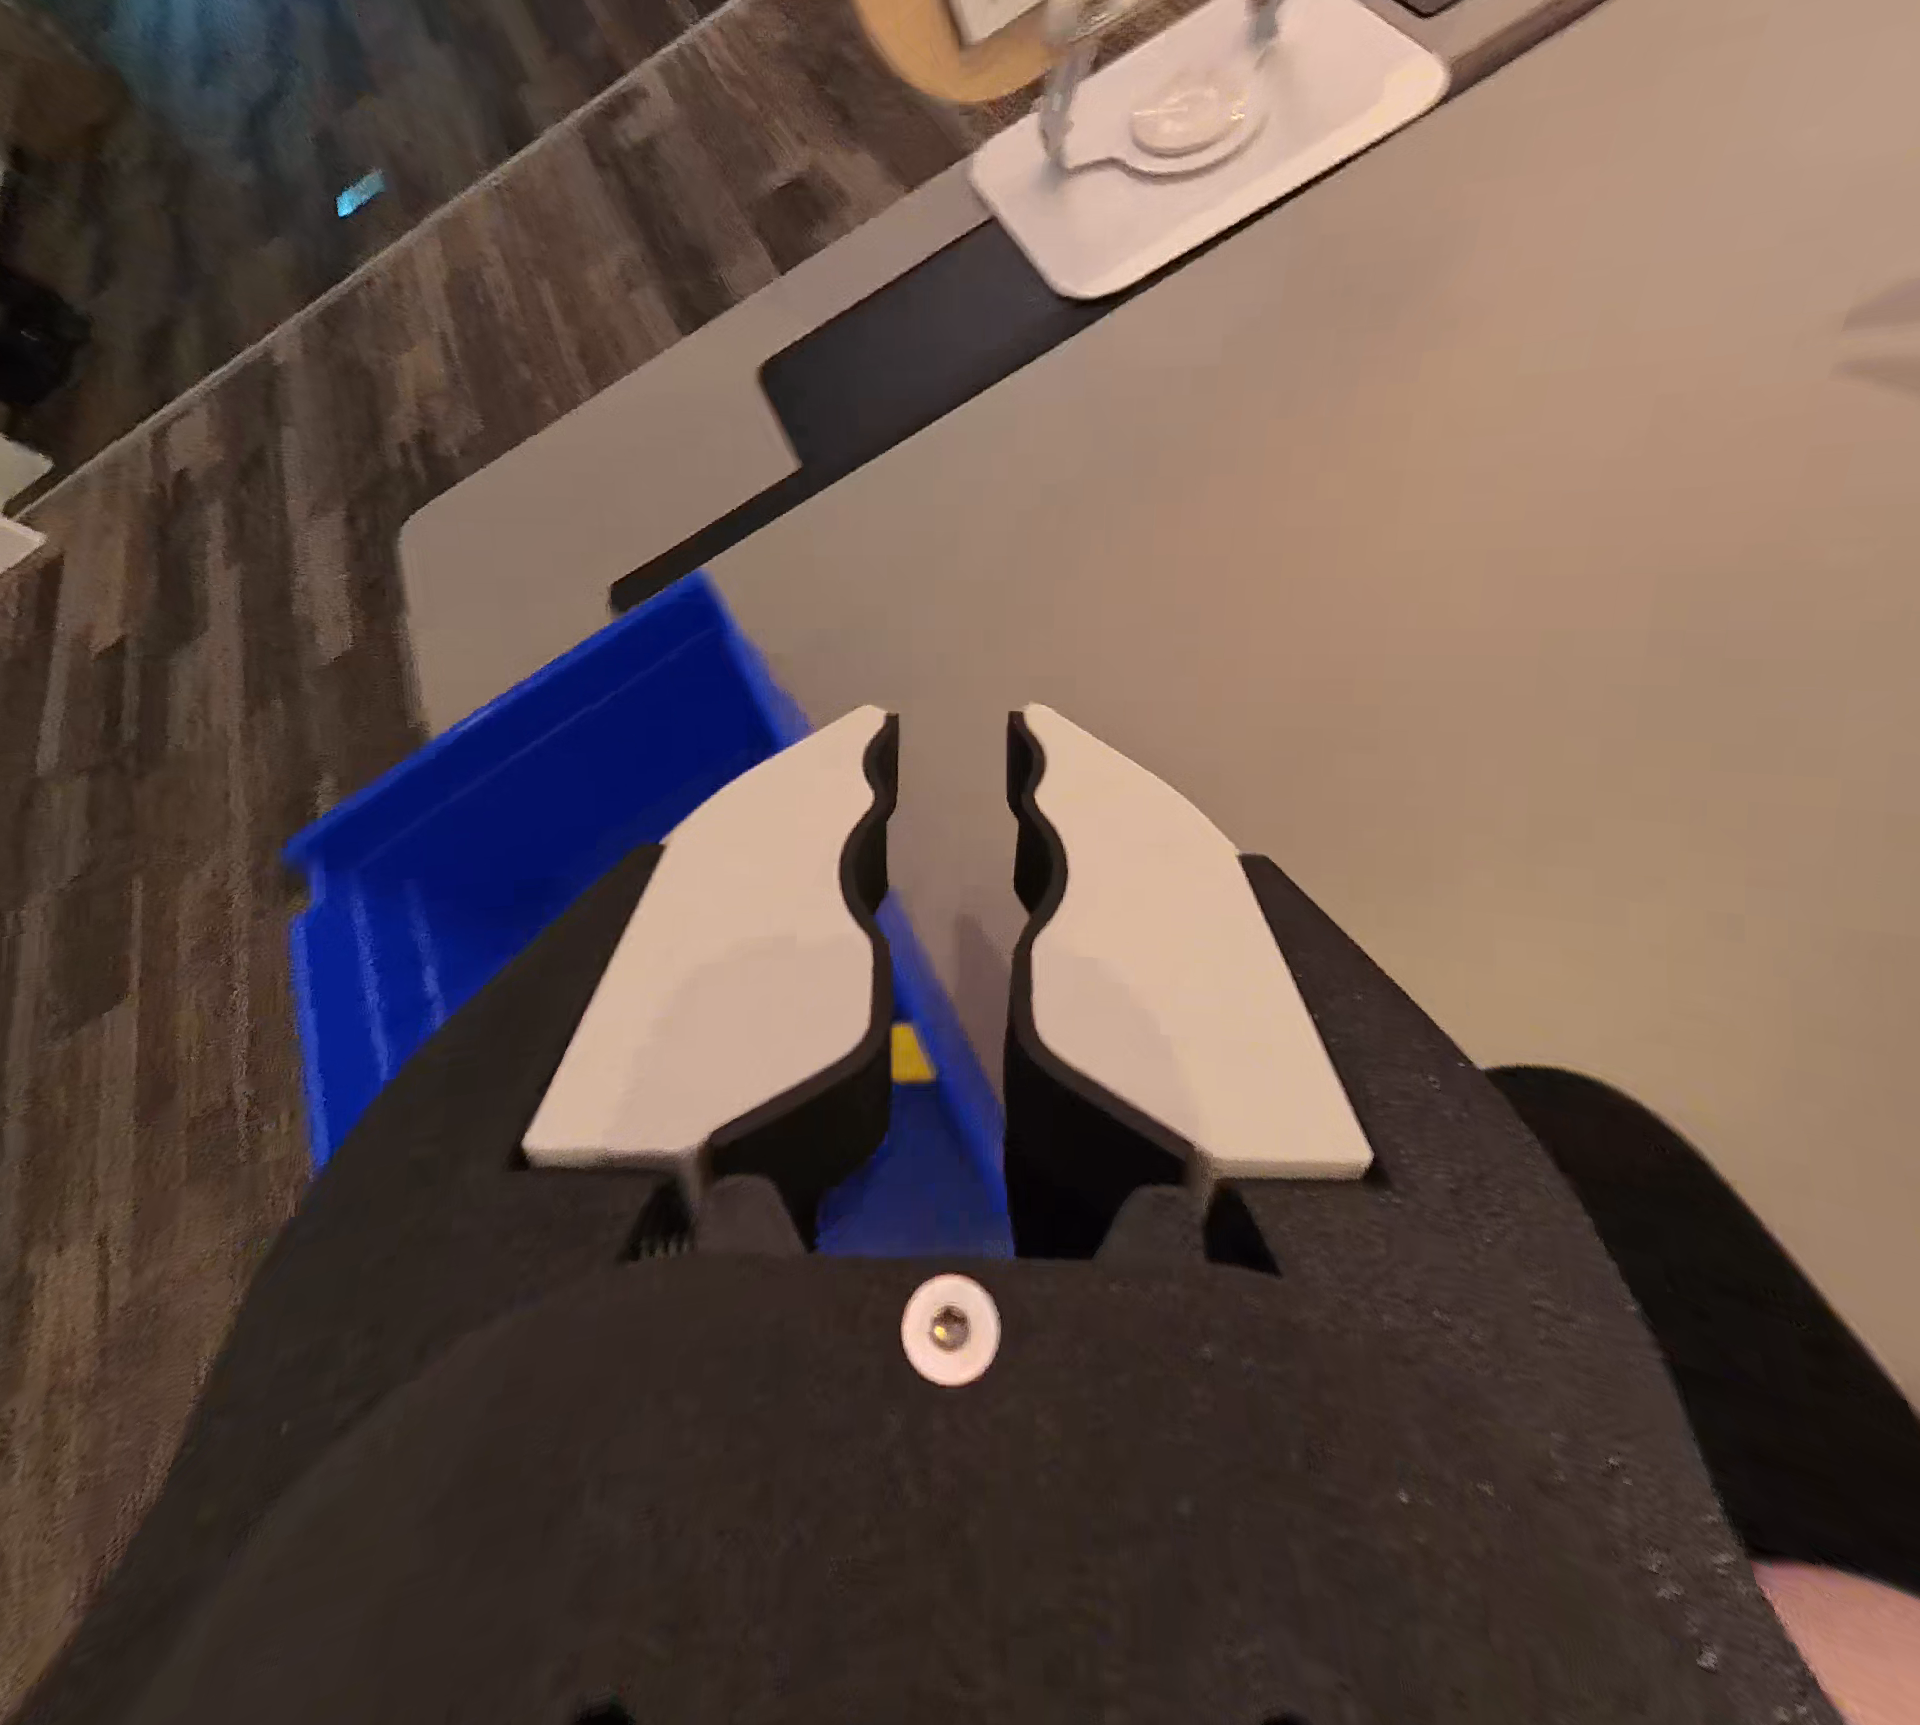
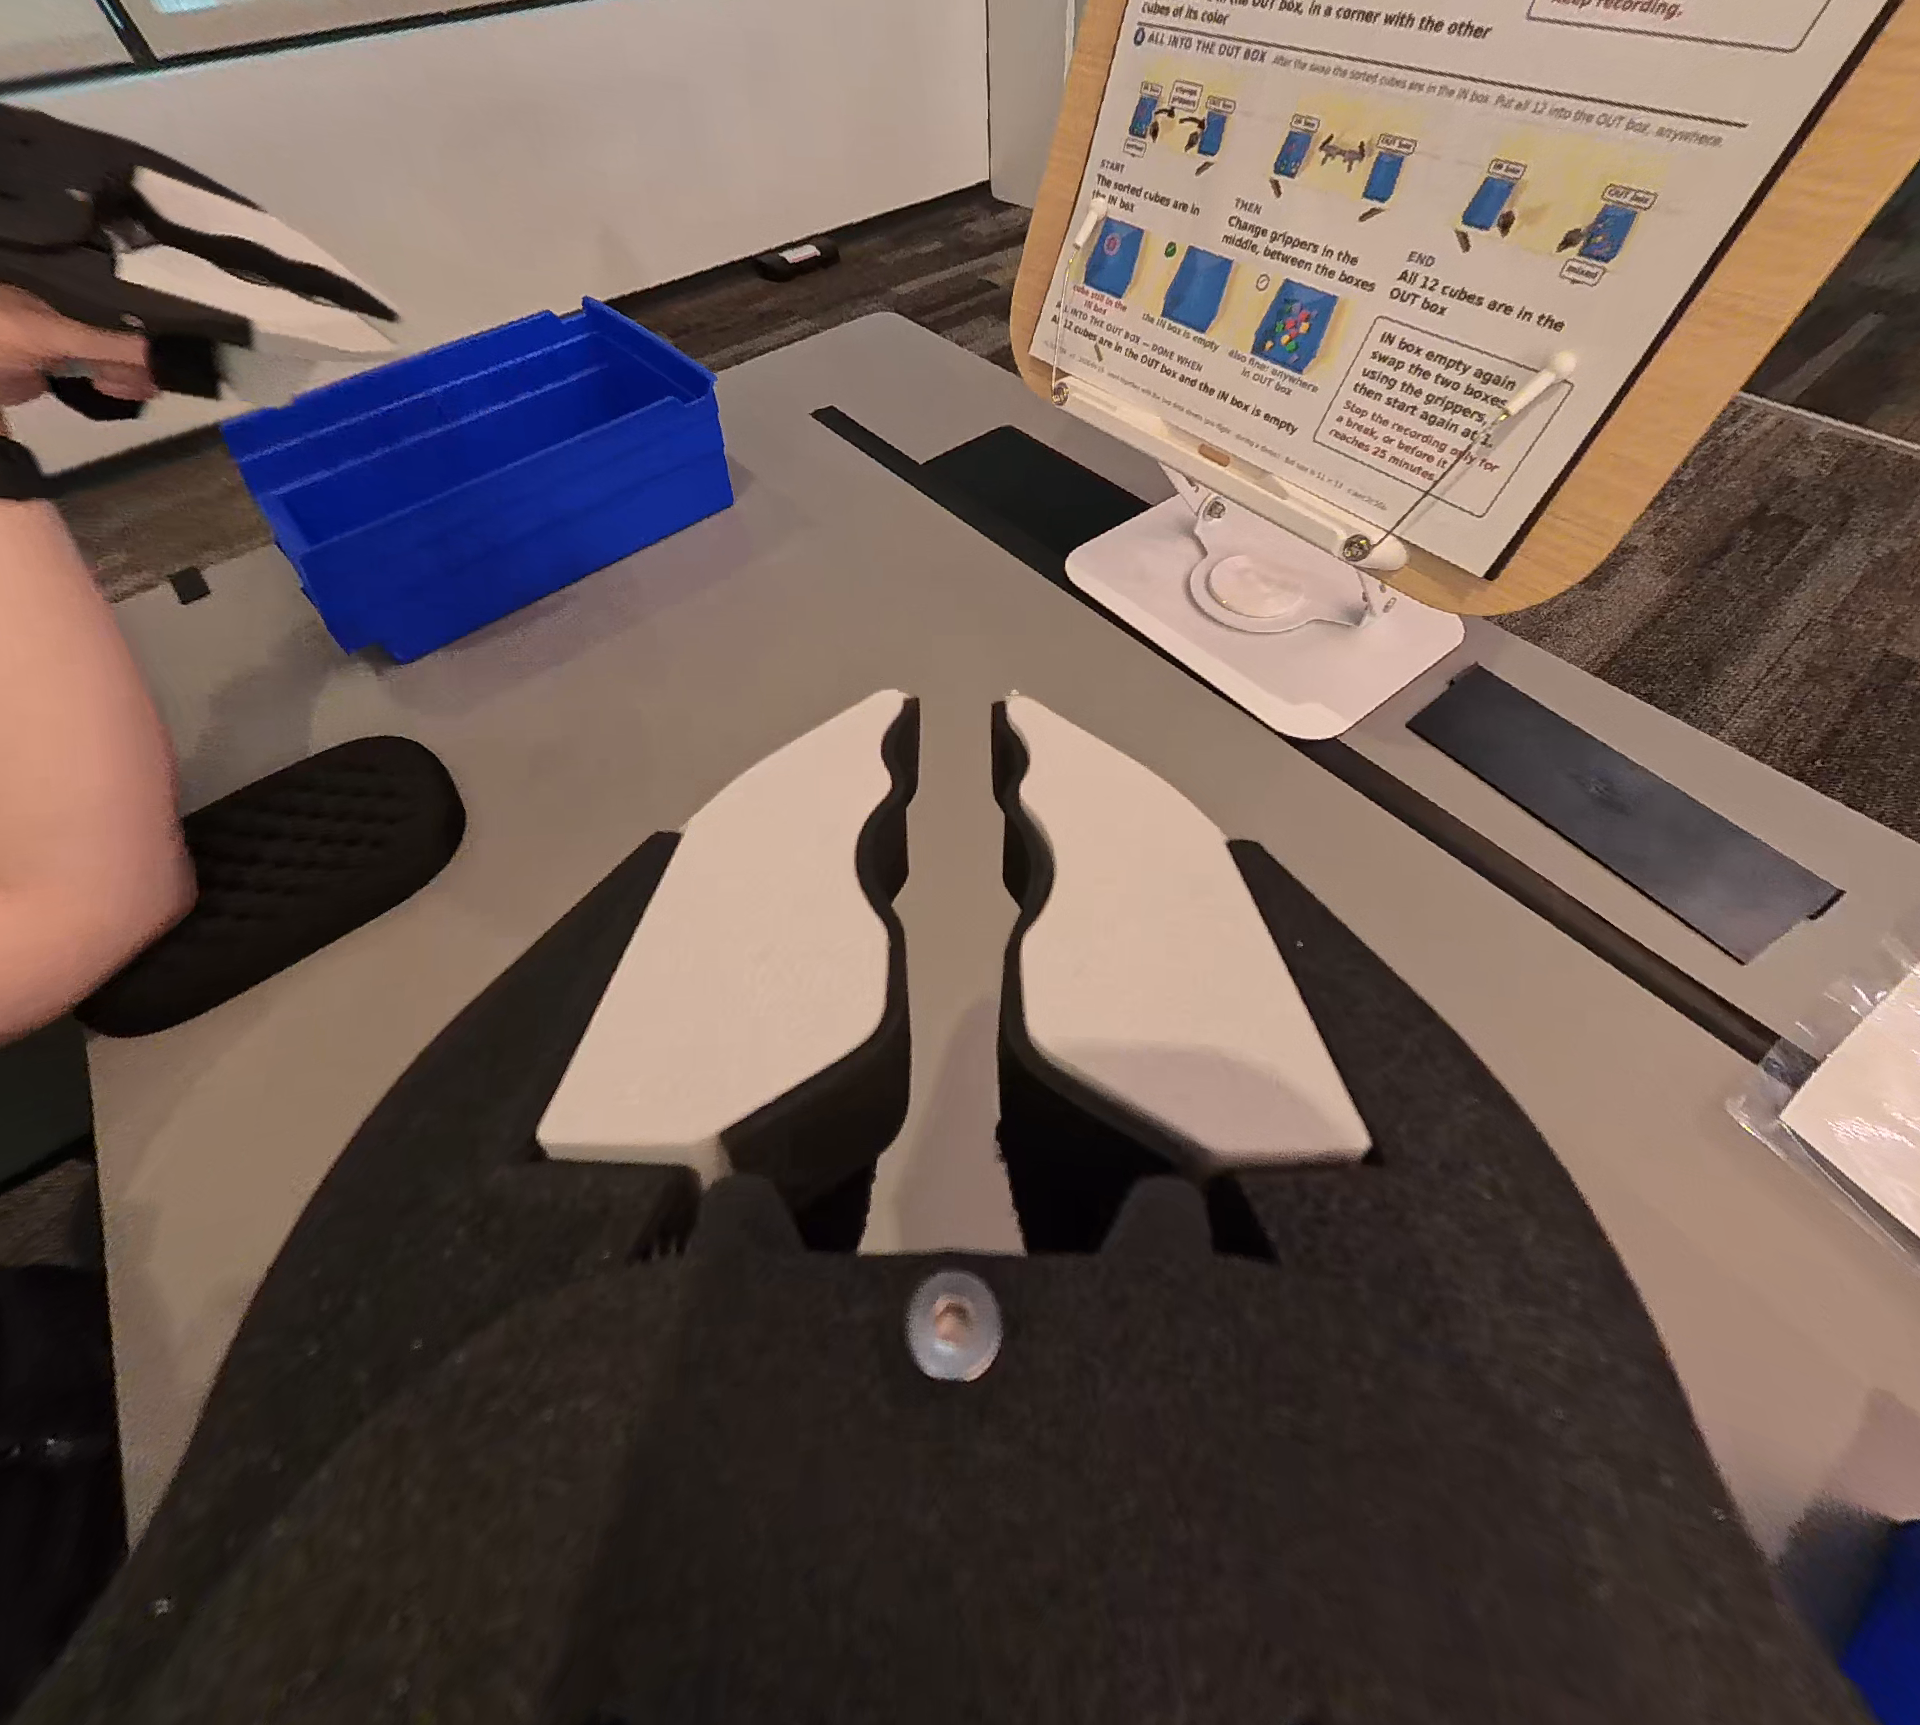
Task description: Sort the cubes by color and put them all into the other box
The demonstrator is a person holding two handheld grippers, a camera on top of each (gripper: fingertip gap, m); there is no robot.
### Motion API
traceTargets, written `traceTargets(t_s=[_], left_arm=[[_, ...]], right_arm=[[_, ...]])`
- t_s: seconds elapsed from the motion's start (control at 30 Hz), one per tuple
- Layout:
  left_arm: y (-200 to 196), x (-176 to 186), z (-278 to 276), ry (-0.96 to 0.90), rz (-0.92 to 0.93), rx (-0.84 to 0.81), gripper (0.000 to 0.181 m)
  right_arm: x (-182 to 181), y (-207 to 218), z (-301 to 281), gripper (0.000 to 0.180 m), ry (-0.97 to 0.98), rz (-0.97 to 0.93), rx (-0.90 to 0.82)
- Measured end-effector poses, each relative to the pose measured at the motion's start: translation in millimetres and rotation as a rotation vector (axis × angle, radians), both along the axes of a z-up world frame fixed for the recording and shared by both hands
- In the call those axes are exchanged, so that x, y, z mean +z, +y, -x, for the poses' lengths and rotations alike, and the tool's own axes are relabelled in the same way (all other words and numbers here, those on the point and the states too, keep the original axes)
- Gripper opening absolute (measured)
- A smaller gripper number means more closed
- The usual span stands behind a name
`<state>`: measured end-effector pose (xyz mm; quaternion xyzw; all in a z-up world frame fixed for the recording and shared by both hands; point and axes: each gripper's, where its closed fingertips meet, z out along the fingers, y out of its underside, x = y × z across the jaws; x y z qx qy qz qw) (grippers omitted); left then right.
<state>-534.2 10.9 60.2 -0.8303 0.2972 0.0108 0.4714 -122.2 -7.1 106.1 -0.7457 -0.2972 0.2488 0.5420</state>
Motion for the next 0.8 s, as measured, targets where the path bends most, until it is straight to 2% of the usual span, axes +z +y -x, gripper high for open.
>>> traceTargets(t_s=[0.07,0.17,0.27,0.4,0.47,0.6,0.8], left_arm=[[-15,-9,41,0.005,0.015,0.07,0.017],[-38,-41,97,0.052,0.113,0.176,0.006],[-45,-75,124,0.037,0.233,0.199,0.001],[-40,-112,108,-0.178,0.414,0.072,0.0],[-33,-127,105,-0.227,0.483,0.063,0.006],[-21,-139,100,-0.265,0.525,0.034,0.011],[-14,-155,88,-0.18,0.56,-0.019,0.028]], right_arm=[[-2,0,-2,0.013,-0.004,0.005,0.001],[-5,0,-3,0.013,0.016,0.032,0.016],[-10,3,-2,0.013,0.026,0.053,0.023],[-16,3,3,0.013,-0.001,0.068,0.031],[-16,2,6,0.013,-0.008,0.061,0.04],[-17,2,4,0.013,-0.008,0.062,0.045],[-18,3,-3,0.013,0.03,0.086,0.046]])
